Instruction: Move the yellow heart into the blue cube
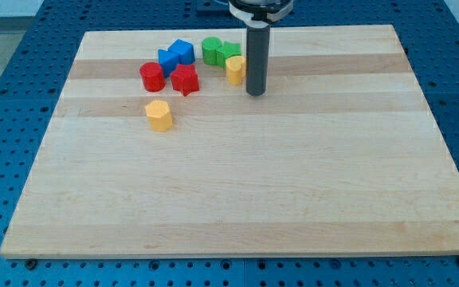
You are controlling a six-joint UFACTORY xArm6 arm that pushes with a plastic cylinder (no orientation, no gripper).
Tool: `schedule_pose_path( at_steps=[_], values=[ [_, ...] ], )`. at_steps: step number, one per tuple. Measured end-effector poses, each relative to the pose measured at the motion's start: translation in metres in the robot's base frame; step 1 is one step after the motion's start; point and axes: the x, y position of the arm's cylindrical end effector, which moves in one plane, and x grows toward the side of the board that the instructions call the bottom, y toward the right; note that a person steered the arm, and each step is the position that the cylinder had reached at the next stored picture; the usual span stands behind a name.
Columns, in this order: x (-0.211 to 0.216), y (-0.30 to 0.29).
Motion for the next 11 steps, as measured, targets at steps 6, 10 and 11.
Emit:
schedule_pose_path(
  at_steps=[6, 10, 11],
  values=[
    [-0.054, -0.019],
    [-0.013, -0.077],
    [-0.070, -0.097]
  ],
)
